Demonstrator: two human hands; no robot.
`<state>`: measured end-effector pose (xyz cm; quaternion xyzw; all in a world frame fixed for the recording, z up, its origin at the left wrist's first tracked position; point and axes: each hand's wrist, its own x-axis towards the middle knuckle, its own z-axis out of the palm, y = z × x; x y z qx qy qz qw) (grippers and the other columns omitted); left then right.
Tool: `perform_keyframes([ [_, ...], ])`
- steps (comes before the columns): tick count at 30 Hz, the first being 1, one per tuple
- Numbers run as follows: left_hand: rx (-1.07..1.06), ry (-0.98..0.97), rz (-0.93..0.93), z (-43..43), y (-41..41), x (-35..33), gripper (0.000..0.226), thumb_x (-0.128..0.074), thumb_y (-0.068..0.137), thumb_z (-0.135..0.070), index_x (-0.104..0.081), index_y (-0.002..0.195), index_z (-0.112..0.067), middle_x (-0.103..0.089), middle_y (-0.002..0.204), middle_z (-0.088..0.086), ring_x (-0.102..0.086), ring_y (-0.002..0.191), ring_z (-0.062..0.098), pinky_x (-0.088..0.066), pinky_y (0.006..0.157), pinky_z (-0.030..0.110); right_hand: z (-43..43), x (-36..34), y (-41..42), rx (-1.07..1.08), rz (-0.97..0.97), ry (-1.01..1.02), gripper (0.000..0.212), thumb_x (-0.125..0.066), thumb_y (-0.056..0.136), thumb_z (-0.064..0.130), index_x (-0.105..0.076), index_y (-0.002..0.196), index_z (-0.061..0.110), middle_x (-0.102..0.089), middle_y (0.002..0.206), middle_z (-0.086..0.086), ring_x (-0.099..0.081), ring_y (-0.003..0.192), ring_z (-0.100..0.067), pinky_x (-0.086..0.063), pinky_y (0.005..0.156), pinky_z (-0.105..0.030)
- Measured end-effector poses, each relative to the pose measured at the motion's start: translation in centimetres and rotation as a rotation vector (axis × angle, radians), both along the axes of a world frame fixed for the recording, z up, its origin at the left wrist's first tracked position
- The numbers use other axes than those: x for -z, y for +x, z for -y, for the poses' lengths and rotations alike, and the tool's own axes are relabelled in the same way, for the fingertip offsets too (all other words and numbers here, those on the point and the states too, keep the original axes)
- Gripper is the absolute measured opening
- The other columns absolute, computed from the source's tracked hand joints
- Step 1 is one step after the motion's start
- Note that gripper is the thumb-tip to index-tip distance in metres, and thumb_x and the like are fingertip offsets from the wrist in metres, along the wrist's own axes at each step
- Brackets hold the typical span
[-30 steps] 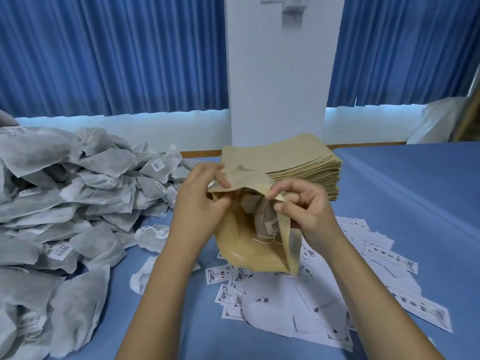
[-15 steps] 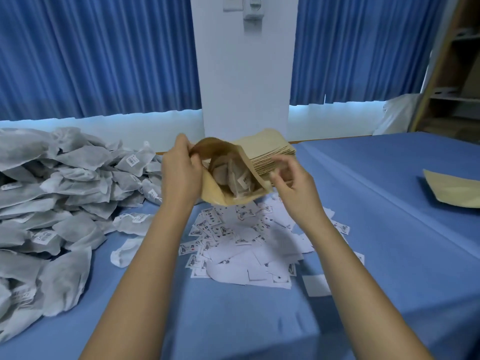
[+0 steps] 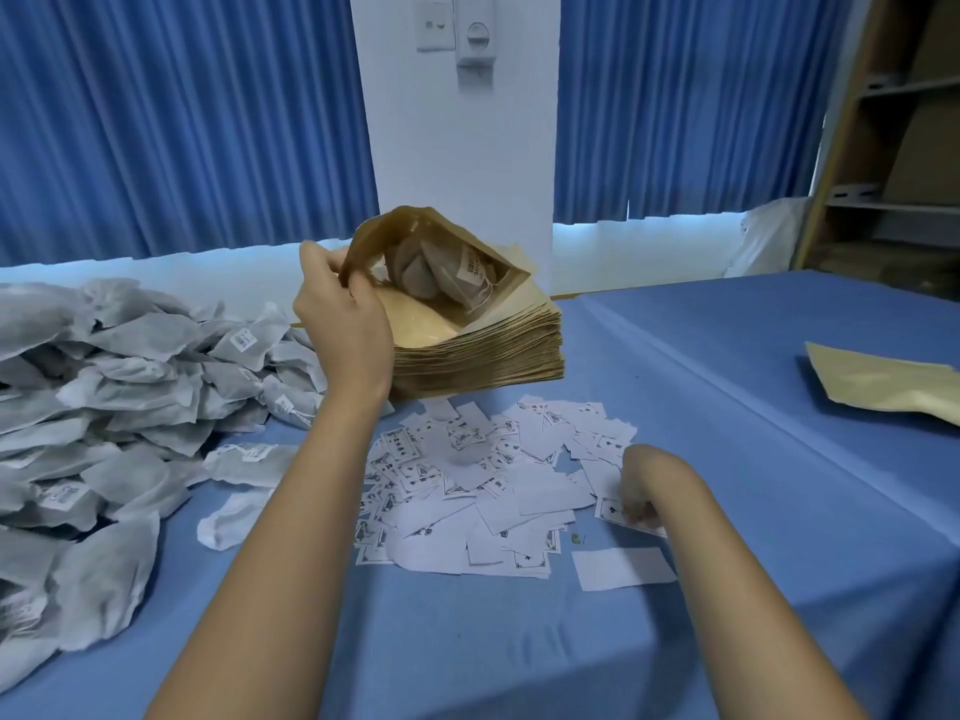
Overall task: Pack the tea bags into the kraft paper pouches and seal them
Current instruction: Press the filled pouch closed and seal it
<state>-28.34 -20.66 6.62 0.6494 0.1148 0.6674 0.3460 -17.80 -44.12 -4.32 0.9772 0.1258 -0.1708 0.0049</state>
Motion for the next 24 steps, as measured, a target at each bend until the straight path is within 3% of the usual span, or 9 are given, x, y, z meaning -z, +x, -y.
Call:
perform_keyframes([
  [4,-0.025,0.039,0.017,-0.2,1.1,1.0,0.011,-0.039,0.085,0.002,-0.045,0.086,-0.007,-0.055,0.078,-0.001,-0.044,0.067,0.005,-0.032,0.062,0.013,-0.3,-0.5,0.5,0.011,-0.077,-0.136,0.030,-0.069,0.085,0.024,-0.046,0.069,0.015,-0.054,0.084,-0.002,-0.053,0.079,-0.022,-0.044,0.071,-0.026],
  [9,-0.056,0.040,0.044,-1.1,2.3,2.3,0.013,-0.037,0.084,0.004,-0.043,0.090,-0.006,-0.065,0.117,0.010,-0.058,0.084,0.025,-0.040,0.072,0.021,-0.7,-0.8,1.5,-0.012,-0.104,-0.075,0.044,-0.078,0.077,0.033,-0.056,0.109,0.011,-0.060,0.112,-0.003,-0.059,0.099,-0.023,-0.048,0.081,-0.029],
  [11,-0.065,0.033,0.023,-1.7,2.7,2.9,0.017,-0.033,0.082,0.005,-0.036,0.090,-0.010,-0.054,0.137,0.009,-0.055,0.082,0.029,-0.034,0.068,0.014,-1.3,-1.1,2.0,-0.044,-0.080,-0.030,0.035,-0.079,0.075,0.034,-0.055,0.086,0.011,-0.058,0.087,-0.001,-0.056,0.082,-0.021,-0.046,0.067,-0.026],
  [13,-0.052,0.017,-0.028,-2.2,3.1,3.9,0.019,-0.031,0.081,0.006,-0.037,0.093,-0.008,-0.046,0.145,0.010,-0.057,0.101,0.026,-0.032,0.073,0.003,-2.1,-1.6,2.7,-0.050,-0.049,0.039,0.036,-0.081,0.071,0.037,-0.058,0.081,0.011,-0.058,0.083,-0.002,-0.056,0.075,-0.020,-0.047,0.068,-0.026],
  [15,-0.047,-0.017,-0.108,-2.6,3.4,5.3,0.022,-0.031,0.082,0.009,-0.040,0.100,0.000,-0.043,0.147,0.008,-0.054,0.115,0.024,-0.032,0.079,0.001,-2.9,-2.0,3.4,-0.004,0.005,0.174,0.042,-0.085,0.066,0.035,-0.068,0.097,0.013,-0.066,0.100,-0.004,-0.062,0.090,-0.022,-0.052,0.084,-0.031],
  [17,-0.064,-0.019,-0.195,-3.2,3.7,7.0,0.020,-0.035,0.085,0.010,-0.041,0.103,0.004,-0.048,0.143,0.010,-0.055,0.112,0.027,-0.033,0.077,0.008,-3.7,-2.7,3.4,0.023,0.061,0.354,0.031,-0.088,0.064,0.030,-0.071,0.087,0.019,-0.069,0.100,-0.001,-0.064,0.095,-0.022,-0.052,0.088,-0.034],
  [19,-0.100,0.012,-0.279,-3.6,3.9,8.7,0.016,-0.041,0.088,0.007,-0.045,0.103,0.005,-0.060,0.128,0.016,-0.060,0.100,0.036,-0.035,0.070,0.020,-4.4,-3.3,3.0,-0.014,0.092,0.554,0.018,-0.087,0.065,0.025,-0.070,0.069,0.020,-0.072,0.084,0.003,-0.064,0.078,-0.011,-0.052,0.071,-0.026],
  [21,-0.137,0.046,-0.337,-3.9,3.8,10.4,0.015,-0.048,0.089,0.004,-0.050,0.104,0.003,-0.068,0.106,0.017,-0.062,0.084,0.040,-0.034,0.063,0.029,-5.5,-3.9,1.7,-0.126,0.039,0.799,0.014,-0.084,0.071,0.024,-0.073,0.063,0.018,-0.067,0.062,0.008,-0.052,0.051,-0.002,-0.039,0.050,-0.018],
  [24,-0.103,0.077,-0.343,-3.8,3.1,12.4,0.018,-0.055,0.087,0.004,-0.057,0.104,-0.001,-0.069,0.109,0.006,-0.066,0.083,0.031,-0.040,0.065,0.024,-7.8,-4.5,-1.1,-0.295,-0.185,1.088,0.016,-0.077,0.079,0.022,-0.074,0.063,0.024,-0.059,0.049,0.010,-0.045,0.040,-0.002,-0.033,0.043,-0.015],
])
